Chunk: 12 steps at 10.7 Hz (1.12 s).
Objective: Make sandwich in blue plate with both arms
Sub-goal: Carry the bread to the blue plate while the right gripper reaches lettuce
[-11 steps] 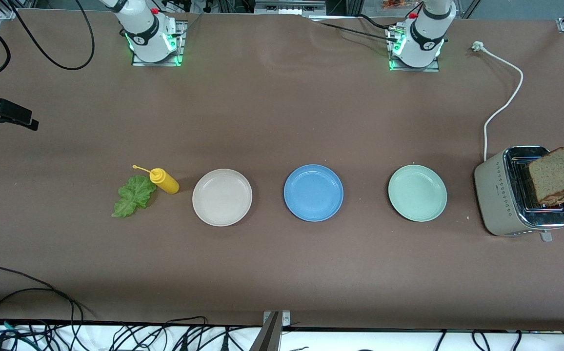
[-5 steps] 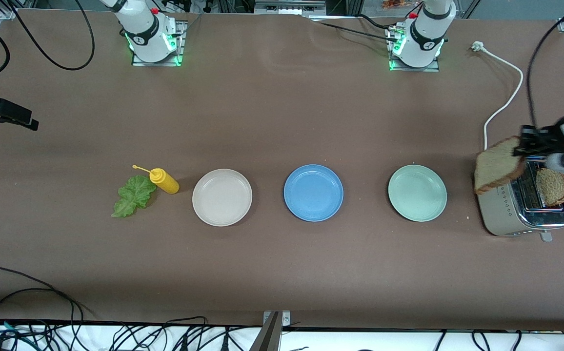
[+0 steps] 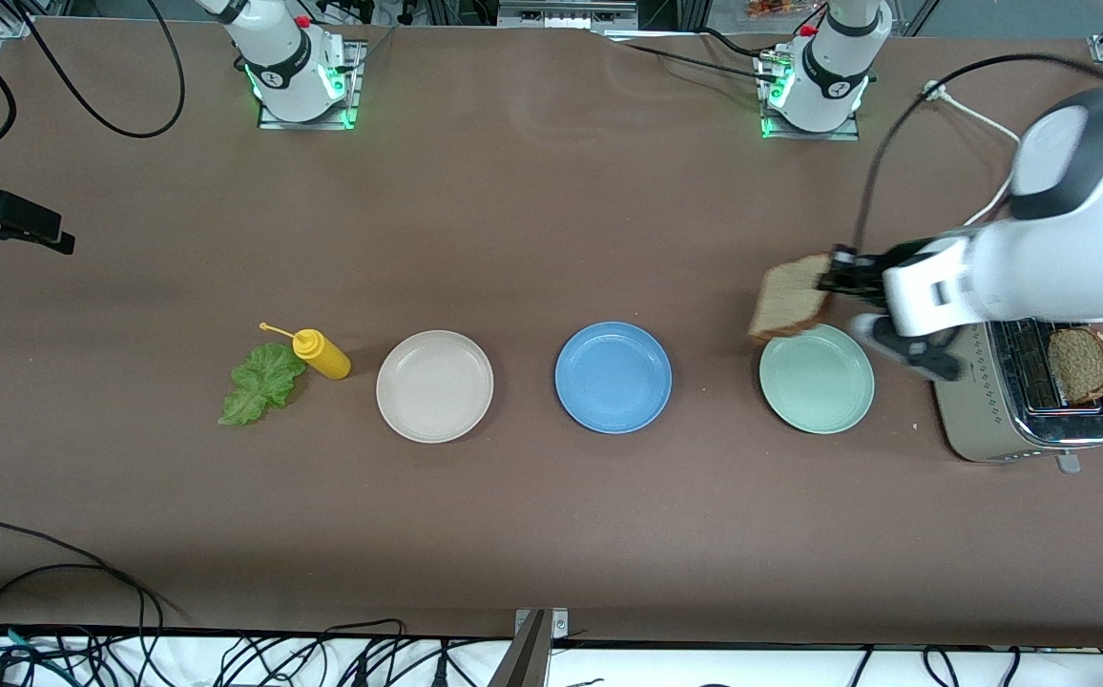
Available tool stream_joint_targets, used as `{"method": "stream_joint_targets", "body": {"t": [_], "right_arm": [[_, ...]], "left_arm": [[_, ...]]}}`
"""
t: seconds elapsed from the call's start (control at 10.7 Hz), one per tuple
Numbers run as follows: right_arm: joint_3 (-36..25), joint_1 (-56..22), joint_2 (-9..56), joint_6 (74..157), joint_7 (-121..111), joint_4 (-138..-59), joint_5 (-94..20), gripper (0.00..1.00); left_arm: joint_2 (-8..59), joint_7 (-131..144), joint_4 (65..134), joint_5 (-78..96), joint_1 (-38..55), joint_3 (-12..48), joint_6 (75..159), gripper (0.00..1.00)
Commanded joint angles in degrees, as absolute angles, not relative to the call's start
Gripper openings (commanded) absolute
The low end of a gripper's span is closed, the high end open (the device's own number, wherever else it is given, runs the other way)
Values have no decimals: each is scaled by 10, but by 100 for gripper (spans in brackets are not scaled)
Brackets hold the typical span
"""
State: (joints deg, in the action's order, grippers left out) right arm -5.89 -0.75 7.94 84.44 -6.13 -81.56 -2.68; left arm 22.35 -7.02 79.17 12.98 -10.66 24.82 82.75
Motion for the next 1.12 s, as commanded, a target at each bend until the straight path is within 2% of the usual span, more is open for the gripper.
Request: {"method": "stream_joint_targets", "body": {"t": [0.0, 0.19, 0.47, 0.65, 0.84, 1.02], "right_arm": [[-53, 7, 83, 840, -90, -803, -38, 100], [-53, 7, 83, 839, -93, -803, -38, 100], [-54, 6, 86, 840, -94, -803, -38, 100], [-54, 4, 98, 853, -91, -808, -39, 100], [-51, 4, 100, 917, -87, -852, -39, 100], [-49, 4, 113, 1019, -85, -917, -39, 100]], "left_arm": [[302, -54, 777, 251, -62, 246, 844, 0], [371, -81, 775, 318, -50, 247, 860, 0], [440, -148, 781, 412, -19, 245, 951, 0], [475, -169, 774, 416, -9, 245, 1011, 0], [499, -216, 772, 418, -5, 243, 1042, 0], [509, -235, 773, 412, -6, 237, 1043, 0]]}}
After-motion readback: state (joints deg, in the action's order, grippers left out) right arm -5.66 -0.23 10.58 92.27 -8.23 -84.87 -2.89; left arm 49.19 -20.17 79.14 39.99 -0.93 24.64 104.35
